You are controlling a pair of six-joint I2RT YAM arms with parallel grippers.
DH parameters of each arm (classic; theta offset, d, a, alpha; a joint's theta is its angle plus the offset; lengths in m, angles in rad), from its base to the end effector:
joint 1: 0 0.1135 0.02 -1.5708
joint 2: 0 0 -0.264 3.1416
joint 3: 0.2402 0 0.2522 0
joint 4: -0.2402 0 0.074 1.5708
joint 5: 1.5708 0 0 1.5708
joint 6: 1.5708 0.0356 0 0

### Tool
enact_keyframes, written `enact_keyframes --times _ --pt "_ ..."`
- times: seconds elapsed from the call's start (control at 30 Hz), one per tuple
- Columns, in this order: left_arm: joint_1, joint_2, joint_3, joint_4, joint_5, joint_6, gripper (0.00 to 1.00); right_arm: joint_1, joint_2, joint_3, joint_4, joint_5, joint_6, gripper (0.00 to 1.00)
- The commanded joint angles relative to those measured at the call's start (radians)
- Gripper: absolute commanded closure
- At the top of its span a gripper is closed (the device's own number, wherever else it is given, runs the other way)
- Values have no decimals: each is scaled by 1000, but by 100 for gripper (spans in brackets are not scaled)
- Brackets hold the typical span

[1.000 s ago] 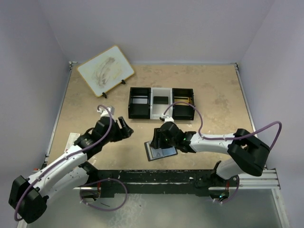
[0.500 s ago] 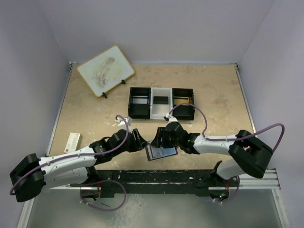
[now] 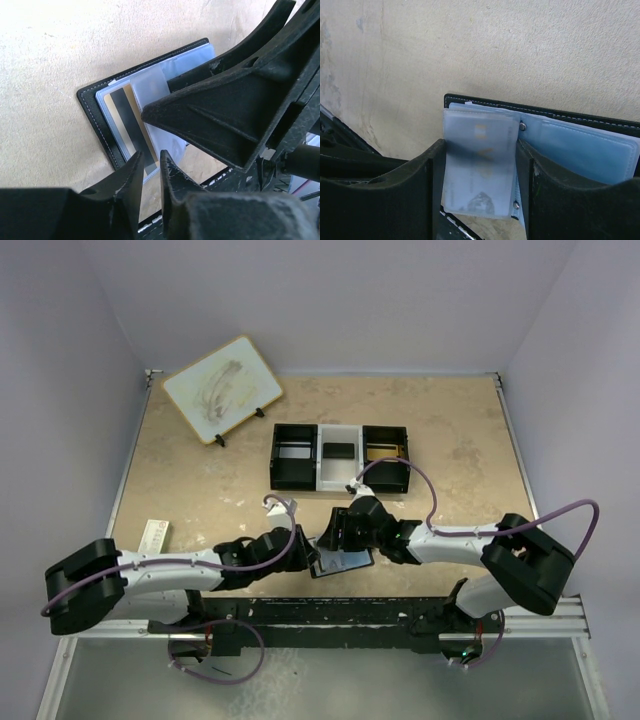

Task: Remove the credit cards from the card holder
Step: Remove the credit card from the card holder.

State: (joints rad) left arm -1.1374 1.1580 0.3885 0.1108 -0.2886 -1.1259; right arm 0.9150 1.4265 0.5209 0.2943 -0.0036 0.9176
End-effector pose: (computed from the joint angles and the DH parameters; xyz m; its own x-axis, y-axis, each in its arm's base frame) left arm 0.1004 -0.1929 0.1618 -0.8106 -0.3087 -0.4976 0.1017 0.7626 -0.6388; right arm 0.1647 0.2142 0.1562 -0.8435 0.2060 -0.4960 -0.2048 0.7304 0.6516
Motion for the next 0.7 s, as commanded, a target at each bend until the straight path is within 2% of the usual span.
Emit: enact_keyframes --times 0.0,0.27,0.33,0.4,0.57,0.67 --pt "-19 34 33 90 -27 -10 87 -5 22 8 -37 7 9 53" --pt "-26 133 50 168 3 -9 88 -5 21 19 -46 4 9 52" --pt "-29 149 53 169 -8 -9 93 -5 26 14 -39 1 9 52" --pt "-37 164 47 134 -54 -24 100 -5 23 13 -40 -2 6 52" --pt "-46 193 41 11 -132 -53 100 -10 -46 -7 -75 21 1 41" --pt "-47 207 52 -17 -135 -50 98 -38 -83 -42 -38 -25 -17 42"
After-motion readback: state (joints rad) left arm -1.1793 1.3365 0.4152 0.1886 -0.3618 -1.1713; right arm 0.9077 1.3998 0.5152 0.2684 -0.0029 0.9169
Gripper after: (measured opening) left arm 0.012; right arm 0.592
